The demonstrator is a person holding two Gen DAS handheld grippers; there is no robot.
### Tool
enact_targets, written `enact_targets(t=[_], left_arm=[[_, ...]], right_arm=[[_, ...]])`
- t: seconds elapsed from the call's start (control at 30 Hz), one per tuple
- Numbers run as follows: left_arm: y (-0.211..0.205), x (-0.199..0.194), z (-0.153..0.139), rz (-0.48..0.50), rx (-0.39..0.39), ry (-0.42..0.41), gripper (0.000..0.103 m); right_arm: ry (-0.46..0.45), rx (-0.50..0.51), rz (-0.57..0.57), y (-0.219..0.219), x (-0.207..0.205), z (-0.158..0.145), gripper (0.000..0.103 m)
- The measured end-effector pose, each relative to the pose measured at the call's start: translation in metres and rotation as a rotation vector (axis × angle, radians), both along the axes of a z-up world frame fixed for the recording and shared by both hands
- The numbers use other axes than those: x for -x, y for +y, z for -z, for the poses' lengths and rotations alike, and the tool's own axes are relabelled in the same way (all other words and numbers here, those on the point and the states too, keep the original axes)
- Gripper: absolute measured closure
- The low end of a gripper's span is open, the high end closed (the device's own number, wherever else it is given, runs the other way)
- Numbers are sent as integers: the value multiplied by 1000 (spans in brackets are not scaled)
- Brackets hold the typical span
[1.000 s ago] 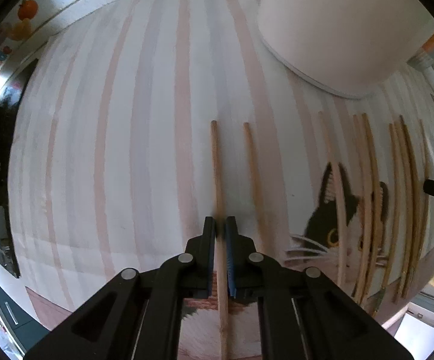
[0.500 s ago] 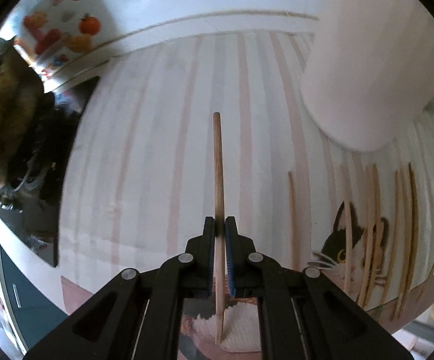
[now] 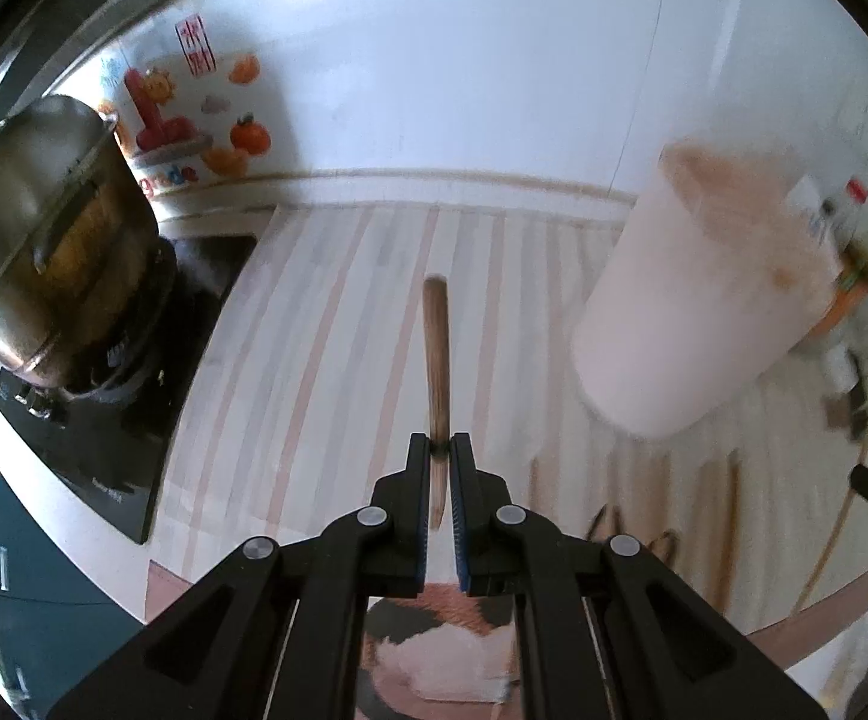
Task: Organize utensils
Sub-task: 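Lower the left tool's chopstick into the pink holder and open while the right tool does likewise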
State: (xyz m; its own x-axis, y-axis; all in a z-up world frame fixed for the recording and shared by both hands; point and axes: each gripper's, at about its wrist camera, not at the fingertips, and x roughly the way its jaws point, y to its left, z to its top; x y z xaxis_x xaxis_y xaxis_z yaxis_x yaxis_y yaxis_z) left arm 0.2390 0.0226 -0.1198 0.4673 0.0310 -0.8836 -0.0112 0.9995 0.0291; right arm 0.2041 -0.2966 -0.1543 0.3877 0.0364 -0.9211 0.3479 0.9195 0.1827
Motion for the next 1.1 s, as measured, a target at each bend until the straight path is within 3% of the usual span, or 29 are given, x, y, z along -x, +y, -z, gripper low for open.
enact_targets(t=[0.33,0.63,0.8,1.1], left_arm=[[-14,-17,-96,22,154,-157,99],[-41,-47,-166,77,214,-271,99],[-63,-77,-174,103,236,-269,99],[-91,-137,-134,124,267,-158,99]], right_arm=[[-225,-47,-35,9,-29,-87,96],[-409,-35,-61,19,-100,-148,96],[-471,-24,-65,21,-144,-148,96],[-554,-56,-50,20,-204,-128,96]])
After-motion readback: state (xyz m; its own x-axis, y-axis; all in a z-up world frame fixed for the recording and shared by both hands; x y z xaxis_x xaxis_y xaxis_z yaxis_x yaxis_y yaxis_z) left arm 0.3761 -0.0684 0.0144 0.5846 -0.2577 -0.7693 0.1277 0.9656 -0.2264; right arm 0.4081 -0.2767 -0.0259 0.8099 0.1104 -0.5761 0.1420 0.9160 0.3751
